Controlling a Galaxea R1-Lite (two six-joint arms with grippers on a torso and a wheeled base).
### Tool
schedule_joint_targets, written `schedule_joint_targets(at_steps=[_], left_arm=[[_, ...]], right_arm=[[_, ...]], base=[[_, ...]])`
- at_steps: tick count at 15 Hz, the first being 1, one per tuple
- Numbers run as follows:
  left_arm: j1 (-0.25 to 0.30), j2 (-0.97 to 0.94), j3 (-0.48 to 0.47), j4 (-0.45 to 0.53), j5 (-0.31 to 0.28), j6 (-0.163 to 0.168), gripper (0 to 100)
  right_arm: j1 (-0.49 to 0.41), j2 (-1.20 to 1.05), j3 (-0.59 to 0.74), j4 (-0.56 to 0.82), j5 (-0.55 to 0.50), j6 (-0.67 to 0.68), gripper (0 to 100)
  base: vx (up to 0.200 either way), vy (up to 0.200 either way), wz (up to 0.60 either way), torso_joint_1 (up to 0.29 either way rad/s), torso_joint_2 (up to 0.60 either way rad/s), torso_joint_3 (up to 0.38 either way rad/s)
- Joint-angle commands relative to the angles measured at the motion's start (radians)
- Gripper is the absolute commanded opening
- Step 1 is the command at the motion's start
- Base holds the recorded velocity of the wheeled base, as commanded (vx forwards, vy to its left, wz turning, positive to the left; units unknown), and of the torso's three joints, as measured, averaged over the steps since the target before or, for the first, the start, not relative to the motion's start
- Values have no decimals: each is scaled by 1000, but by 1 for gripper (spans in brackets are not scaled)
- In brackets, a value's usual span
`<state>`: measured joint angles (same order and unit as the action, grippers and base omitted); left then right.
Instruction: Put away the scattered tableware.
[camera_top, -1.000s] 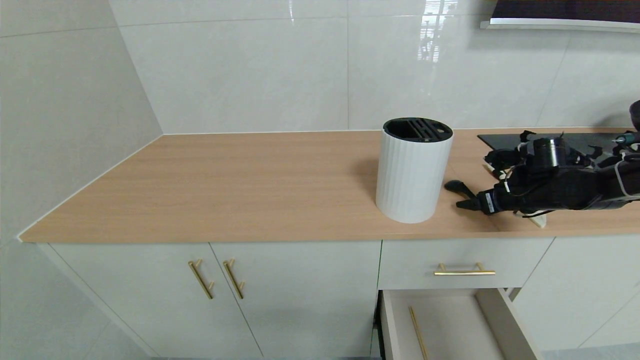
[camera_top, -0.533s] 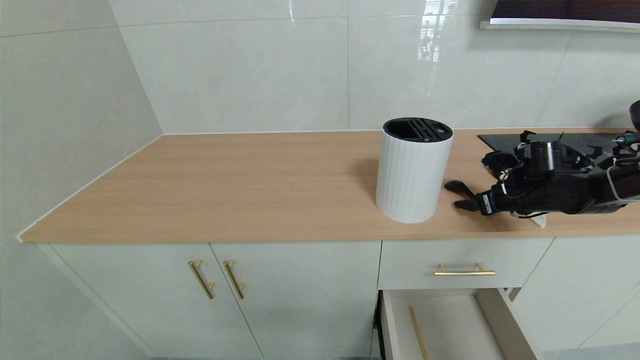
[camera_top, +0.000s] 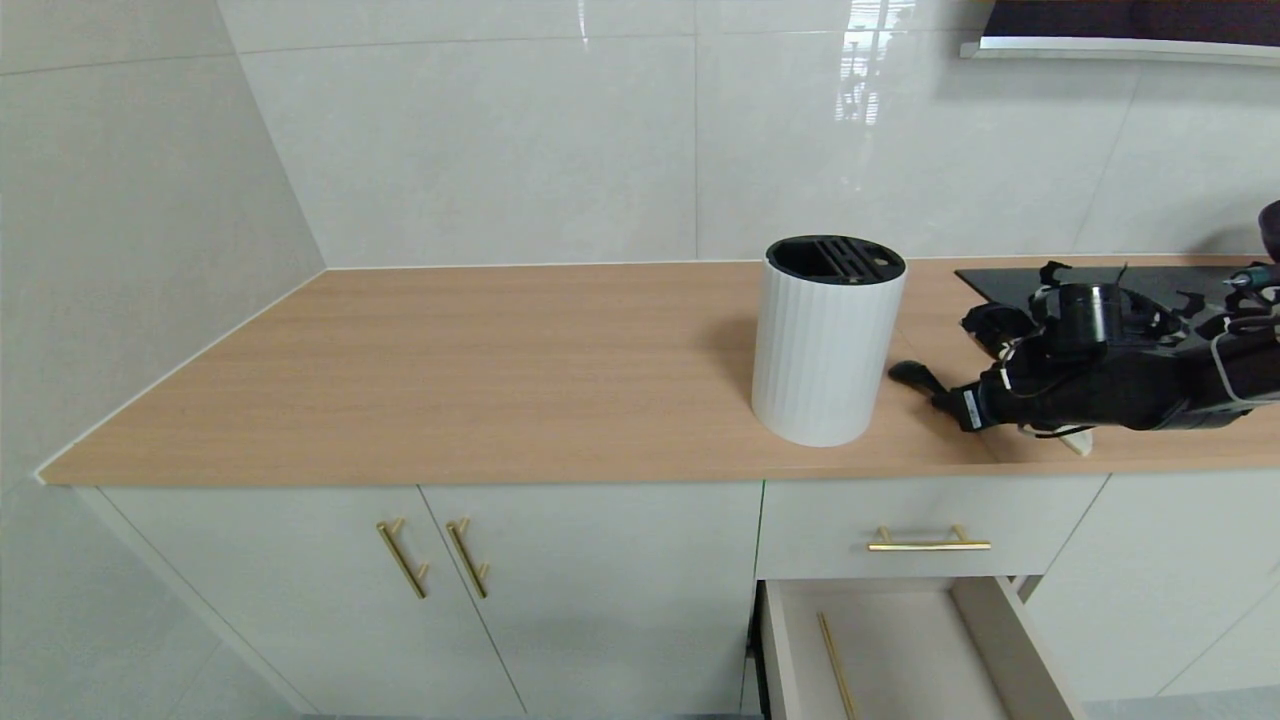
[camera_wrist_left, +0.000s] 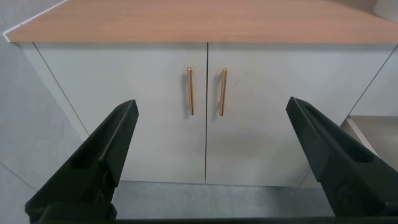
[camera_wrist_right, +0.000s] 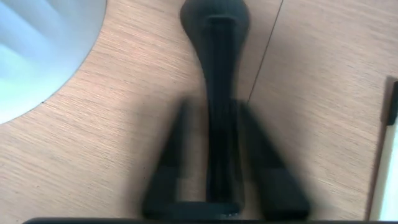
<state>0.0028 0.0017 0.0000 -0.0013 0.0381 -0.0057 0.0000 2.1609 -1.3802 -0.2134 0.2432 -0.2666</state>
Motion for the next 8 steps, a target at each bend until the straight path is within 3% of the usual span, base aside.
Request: schedule_joint_targets(at_steps=[1,5,8], left_arm=[[0,1,0,0,0,0,100],[0,1,0,0,0,0,100],[0,1,0,0,0,0,100]], right_arm=[[0,-3,3,2,1,0,0],[0,-18,-3,6,-16,15,0],[0,-104,3,34,-76,102,0]], base=[[0,0,0,0,0,0],[0,0,0,0,0,0],[0,0,0,0,0,0]])
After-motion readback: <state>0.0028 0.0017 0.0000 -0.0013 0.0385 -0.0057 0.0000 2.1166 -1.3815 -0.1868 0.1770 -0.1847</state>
